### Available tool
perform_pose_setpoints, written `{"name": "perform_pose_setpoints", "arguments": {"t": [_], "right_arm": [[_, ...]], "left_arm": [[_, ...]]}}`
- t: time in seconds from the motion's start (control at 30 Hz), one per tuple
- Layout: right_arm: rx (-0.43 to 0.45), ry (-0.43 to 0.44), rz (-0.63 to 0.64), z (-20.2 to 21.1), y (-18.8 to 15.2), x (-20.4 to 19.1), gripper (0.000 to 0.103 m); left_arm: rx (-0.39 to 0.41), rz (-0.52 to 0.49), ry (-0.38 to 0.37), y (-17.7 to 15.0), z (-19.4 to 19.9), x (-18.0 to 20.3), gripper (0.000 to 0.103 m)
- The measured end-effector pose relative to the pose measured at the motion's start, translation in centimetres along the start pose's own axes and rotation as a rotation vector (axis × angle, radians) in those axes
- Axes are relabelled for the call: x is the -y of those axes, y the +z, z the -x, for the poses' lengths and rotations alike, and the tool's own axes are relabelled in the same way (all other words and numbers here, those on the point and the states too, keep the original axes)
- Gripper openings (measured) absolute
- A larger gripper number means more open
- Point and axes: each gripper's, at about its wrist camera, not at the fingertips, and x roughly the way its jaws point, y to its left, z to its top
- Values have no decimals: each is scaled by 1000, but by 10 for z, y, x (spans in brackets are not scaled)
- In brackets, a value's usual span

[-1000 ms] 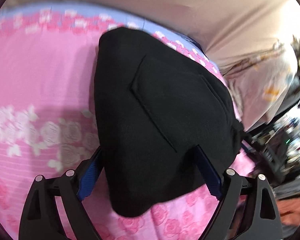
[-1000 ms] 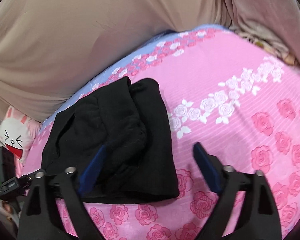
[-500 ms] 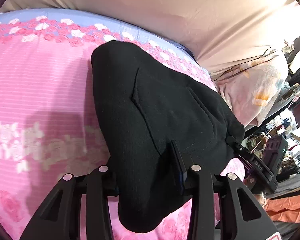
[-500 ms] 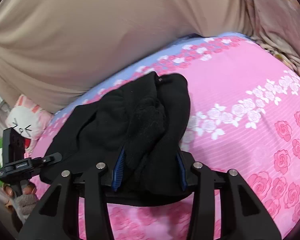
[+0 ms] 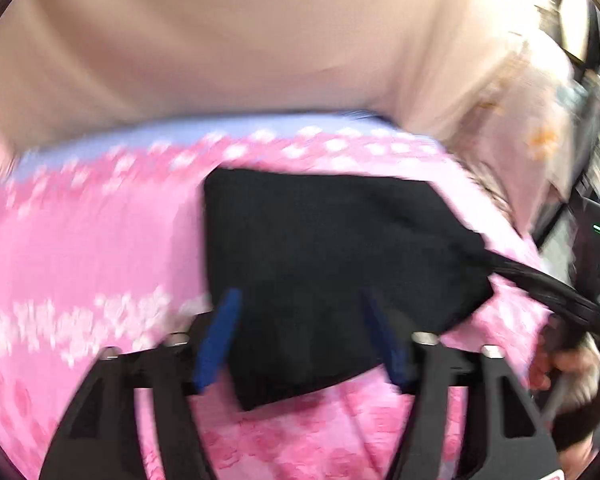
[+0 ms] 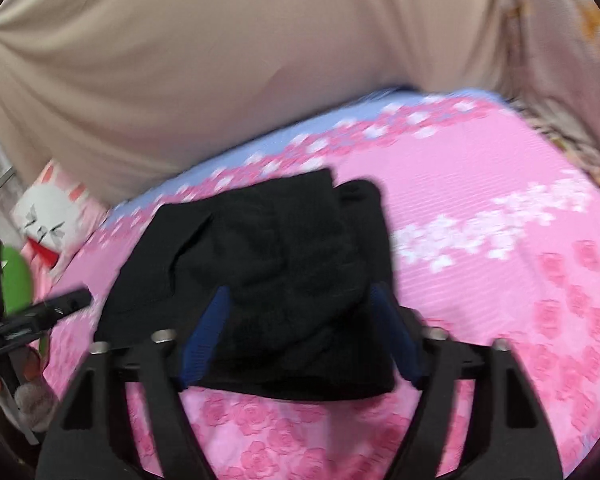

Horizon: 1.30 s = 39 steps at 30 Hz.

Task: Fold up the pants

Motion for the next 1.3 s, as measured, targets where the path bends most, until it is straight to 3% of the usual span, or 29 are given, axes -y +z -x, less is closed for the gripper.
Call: {"name": "perform_pose_setpoints", "arguments": {"t": [0.03, 0.13, 0.3, 0.33, 0.37, 0.4, 0.43, 0.47, 0.5, 0.53, 0.6, 0.7, 0.83, 0.87, 0.9, 0.93, 1.07, 1.1, 1.2, 1.27, 1.3], "right_arm": [[-1, 10, 3, -1, 5, -2, 21], [46, 167, 0, 19, 30, -16, 12], [49, 368, 36, 29, 69, -43, 5], [27, 393, 54, 24, 73, -46, 5], [11, 404, 61, 20, 73, -46, 5], [4, 399, 57, 18, 72, -44, 8], [10, 362, 46, 18, 67, -37, 11], [24, 302, 36, 20, 60, -29, 13], [41, 254, 30, 25, 55, -22, 24], [68, 183, 9, 29, 48, -9, 53], [83, 104, -15, 35, 28, 11, 69], [17, 88, 7, 25, 6, 21, 69], [-5, 103, 13, 3, -3, 18, 68], [-9, 118, 30, -5, -3, 14, 59], [-30, 138, 50, -12, -1, 8, 19], [-32, 155, 56, -13, 1, 3, 10], [137, 278, 57, 45, 19, -12, 9], [172, 275, 62, 57, 20, -12, 9], [137, 152, 66, 44, 14, 3, 14], [5, -68, 64, 1, -3, 24, 15], [-22, -136, 55, -7, -11, 32, 15]], "left_arm": [[20, -29, -5, 3, 5, 10, 80], [52, -136, -29, 10, 7, 47, 87], [21, -243, -27, 18, -38, 102, 87], [12, -238, -23, 20, -46, 107, 82], [-8, -226, -12, 21, -60, 109, 54], [-41, -214, 8, 23, -75, 110, 35], [-90, -190, 16, 26, -90, 108, 7], [-108, -156, 5, 27, -96, 104, 7], [-112, -117, -20, 29, -97, 99, 6], [-101, -85, -42, 34, -91, 92, 6], [-36, -55, -50, 43, -66, 83, 6], [61, -20, -28, 62, -24, 63, 5], [146, 9, 19, 73, 24, 38, 5], [153, 15, 27, 73, 31, 36, 5], [155, 19, 33, 77, 32, 32, 5], [154, 23, 41, 77, 33, 30, 5], [145, 9, 64, 73, 35, 29, 5], [145, 9, 56, 73, 34, 31, 5], [140, 4, 19, 71, 27, 36, 5], [121, 0, 15, 70, 17, 41, 5], [108, 1, 14, 68, 11, 42, 5]]}}
